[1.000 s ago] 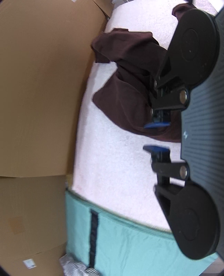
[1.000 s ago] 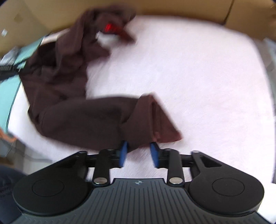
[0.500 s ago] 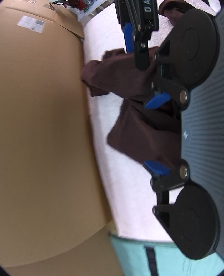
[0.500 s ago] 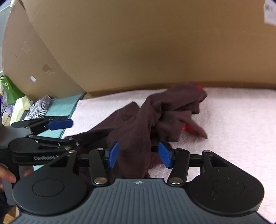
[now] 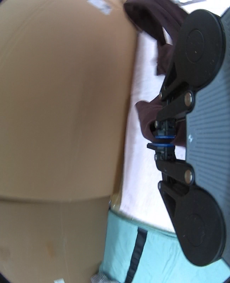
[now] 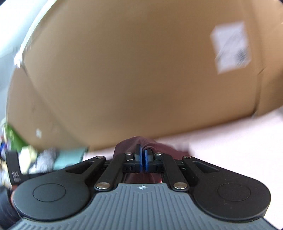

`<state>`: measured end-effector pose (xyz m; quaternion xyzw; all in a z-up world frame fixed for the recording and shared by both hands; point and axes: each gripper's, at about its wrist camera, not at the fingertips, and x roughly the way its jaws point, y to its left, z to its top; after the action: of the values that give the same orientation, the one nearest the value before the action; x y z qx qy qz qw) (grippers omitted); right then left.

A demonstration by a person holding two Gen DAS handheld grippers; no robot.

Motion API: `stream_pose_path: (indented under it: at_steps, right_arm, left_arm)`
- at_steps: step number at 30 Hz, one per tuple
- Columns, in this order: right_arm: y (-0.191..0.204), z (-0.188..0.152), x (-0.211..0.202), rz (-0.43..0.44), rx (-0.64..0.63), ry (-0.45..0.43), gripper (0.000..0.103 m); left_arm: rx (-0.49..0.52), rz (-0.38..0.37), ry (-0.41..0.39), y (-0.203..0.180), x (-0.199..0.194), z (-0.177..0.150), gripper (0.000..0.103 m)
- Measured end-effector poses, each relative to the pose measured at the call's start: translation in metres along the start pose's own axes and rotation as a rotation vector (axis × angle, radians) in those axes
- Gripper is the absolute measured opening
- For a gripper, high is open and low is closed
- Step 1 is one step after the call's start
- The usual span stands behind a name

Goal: Fold clothes

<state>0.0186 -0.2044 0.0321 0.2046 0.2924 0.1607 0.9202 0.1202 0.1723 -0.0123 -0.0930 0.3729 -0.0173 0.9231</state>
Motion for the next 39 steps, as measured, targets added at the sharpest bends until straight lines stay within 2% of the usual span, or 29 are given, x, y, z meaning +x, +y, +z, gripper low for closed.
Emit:
stream_pose_path:
  at_steps: [2, 3, 6, 8, 11, 12, 14, 16, 19, 21, 25, 27, 28, 31, 32, 33, 35, 37, 39]
  right_arm:
    - [-0.009, 0.008, -0.03, -0.019, 0.004, -0.07, 0.003]
    - [-0.013, 0.012, -0.045, -0.029, 0.006, -0.104, 0.003]
    - [-0.021, 0.006, -0.071, -0.066, 0.003, -0.129, 0.003]
    - [-0.028, -0.004, -0.074, -0.1, 0.005, -0.102, 0.003]
    - [-0.043, -0.023, -0.072, -0.14, 0.051, -0.036, 0.003]
    - [-0.047, -0.027, -0.072, -0.138, 0.066, -0.02, 0.003]
    - [-0.04, -0.034, -0.065, -0.118, 0.073, -0.005, 0.003]
    - [-0.029, -0.027, -0.063, -0.082, 0.033, -0.005, 0.003]
    - [-0.007, -0.012, -0.059, -0.012, -0.051, -0.02, 0.003]
    - [0.01, -0.001, -0.055, 0.038, -0.106, -0.033, 0.003]
    - [0.037, 0.016, -0.043, 0.116, -0.177, -0.038, 0.003]
    - [0.047, 0.02, -0.042, 0.148, -0.206, -0.037, 0.003]
    - [0.052, 0.021, -0.041, 0.16, -0.22, -0.037, 0.003]
    - [0.057, 0.029, -0.032, 0.178, -0.236, -0.04, 0.003]
    - [0.058, 0.029, -0.03, 0.181, -0.237, -0.041, 0.003]
    - [0.059, 0.03, -0.029, 0.184, -0.237, -0.041, 0.003]
    - [0.061, 0.031, -0.026, 0.189, -0.233, -0.041, 0.003]
    - [0.065, 0.032, -0.021, 0.193, -0.236, -0.034, 0.003]
    - [0.07, 0.03, -0.016, 0.205, -0.239, -0.029, 0.004]
  left_arm:
    - [-0.027, -0.006, -0.025, 0.005, -0.01, 0.001, 0.002]
    - [-0.016, -0.014, -0.013, 0.0, -0.009, -0.003, 0.002]
    - [0.019, -0.039, 0.025, -0.014, -0.005, -0.014, 0.002]
    - [0.047, -0.048, 0.057, -0.023, -0.001, -0.023, 0.004]
    - [0.096, -0.05, 0.115, -0.034, 0.009, -0.037, 0.02]
    - [0.113, -0.05, 0.134, -0.038, 0.012, -0.042, 0.021]
    - [0.137, -0.064, 0.122, -0.042, 0.004, -0.041, 0.021]
    - [0.188, -0.093, 0.093, -0.05, -0.012, -0.038, 0.022]
    - [0.282, -0.173, 0.048, -0.071, -0.032, -0.035, 0.034]
    - [0.337, -0.224, 0.022, -0.085, -0.037, -0.035, 0.052]
    - [0.448, -0.277, -0.041, -0.119, -0.041, -0.033, 0.068]
    - [0.477, -0.297, -0.07, -0.132, -0.038, -0.03, 0.08]
    - [0.482, -0.32, -0.068, -0.138, -0.035, -0.028, 0.08]
    - [0.494, -0.397, -0.06, -0.152, -0.025, -0.024, 0.079]
    - [0.498, -0.419, -0.046, -0.154, -0.02, -0.025, 0.074]
    - [0.502, -0.442, -0.031, -0.156, -0.016, -0.025, 0.047]
    - [0.501, -0.473, 0.006, -0.157, -0.008, -0.025, 0.003]
    - [0.462, -0.464, 0.009, -0.147, -0.009, -0.02, 0.003]
    - [0.426, -0.414, -0.036, -0.129, -0.022, -0.014, 0.003]
